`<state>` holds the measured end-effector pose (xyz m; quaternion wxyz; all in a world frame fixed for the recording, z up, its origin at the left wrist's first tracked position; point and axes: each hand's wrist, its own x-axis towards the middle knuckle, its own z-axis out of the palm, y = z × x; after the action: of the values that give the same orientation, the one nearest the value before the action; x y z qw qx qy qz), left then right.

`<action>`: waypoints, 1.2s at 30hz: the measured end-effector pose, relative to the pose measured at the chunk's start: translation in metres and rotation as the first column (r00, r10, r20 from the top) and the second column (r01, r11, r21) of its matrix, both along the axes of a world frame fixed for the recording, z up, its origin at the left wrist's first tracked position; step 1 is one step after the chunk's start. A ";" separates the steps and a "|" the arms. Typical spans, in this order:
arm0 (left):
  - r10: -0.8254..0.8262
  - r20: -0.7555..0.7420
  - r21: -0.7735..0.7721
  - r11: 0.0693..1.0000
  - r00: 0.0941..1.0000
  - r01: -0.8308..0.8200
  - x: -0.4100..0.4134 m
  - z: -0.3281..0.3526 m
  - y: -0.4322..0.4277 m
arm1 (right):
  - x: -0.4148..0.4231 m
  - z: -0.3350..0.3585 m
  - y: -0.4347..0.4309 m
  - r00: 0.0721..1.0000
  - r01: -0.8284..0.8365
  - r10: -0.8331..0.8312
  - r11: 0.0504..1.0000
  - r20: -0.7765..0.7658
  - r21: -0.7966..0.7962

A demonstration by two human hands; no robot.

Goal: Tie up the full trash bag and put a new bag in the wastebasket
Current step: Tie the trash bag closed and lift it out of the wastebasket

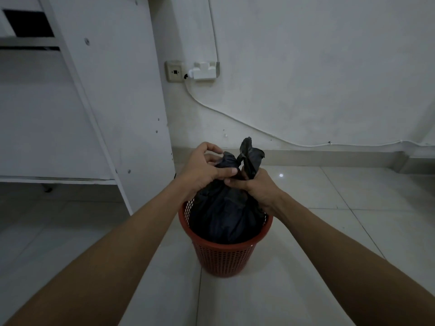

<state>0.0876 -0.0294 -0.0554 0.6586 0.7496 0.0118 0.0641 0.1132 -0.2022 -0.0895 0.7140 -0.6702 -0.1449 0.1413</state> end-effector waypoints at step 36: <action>-0.259 -0.119 0.473 0.834 0.959 0.284 -0.008 -0.077 -0.007 | 0.011 0.005 -0.009 0.982 0.147 -0.112 0.959 -0.150 0.242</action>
<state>0.0795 -0.0360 -0.1319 0.4512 0.8861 -0.0946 -0.0476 0.1241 -0.2115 -0.0843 0.8093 -0.5710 -0.0691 0.1194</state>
